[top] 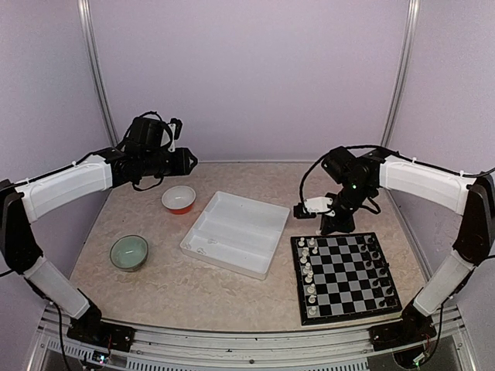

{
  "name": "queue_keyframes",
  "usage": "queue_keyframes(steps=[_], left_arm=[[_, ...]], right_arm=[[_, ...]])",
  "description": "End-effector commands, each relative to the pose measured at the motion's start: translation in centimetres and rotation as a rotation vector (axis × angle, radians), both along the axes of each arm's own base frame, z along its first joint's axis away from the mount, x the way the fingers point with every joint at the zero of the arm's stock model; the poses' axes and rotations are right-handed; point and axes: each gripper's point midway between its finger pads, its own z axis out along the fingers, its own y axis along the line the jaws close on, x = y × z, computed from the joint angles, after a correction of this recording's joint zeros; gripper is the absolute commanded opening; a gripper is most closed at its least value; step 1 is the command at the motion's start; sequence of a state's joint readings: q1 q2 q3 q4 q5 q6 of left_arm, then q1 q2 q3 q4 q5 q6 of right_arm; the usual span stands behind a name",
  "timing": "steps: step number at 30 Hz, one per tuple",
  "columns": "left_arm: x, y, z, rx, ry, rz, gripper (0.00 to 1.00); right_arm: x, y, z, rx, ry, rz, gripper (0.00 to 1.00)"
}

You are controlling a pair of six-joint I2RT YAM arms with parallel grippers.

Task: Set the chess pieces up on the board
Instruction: Place the pawn at c2.

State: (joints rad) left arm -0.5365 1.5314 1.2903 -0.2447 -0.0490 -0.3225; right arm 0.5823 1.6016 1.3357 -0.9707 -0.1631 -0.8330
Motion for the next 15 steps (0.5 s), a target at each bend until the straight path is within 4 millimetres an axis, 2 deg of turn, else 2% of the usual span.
queue_keyframes(steps=[1, 3, 9, 15], left_arm=[[0.1, 2.0, -0.7, 0.027, 0.002, -0.006, 0.36], [0.0, 2.1, -0.6, 0.028, -0.002, -0.007, 0.36], [-0.2, 1.9, -0.9, 0.029, 0.008, -0.026, 0.37], [-0.4, 1.8, -0.9, 0.028, 0.012, -0.038, 0.37]], right_arm=[[-3.8, -4.5, -3.7, -0.233, 0.145, 0.047, 0.0], [-4.0, -4.7, -4.4, -0.254, 0.176, 0.035, 0.0], [-4.3, -2.9, -5.8, -0.259, 0.252, 0.035, 0.01], [-4.7, -2.3, -8.0, -0.315, 0.301, 0.039, 0.02]])
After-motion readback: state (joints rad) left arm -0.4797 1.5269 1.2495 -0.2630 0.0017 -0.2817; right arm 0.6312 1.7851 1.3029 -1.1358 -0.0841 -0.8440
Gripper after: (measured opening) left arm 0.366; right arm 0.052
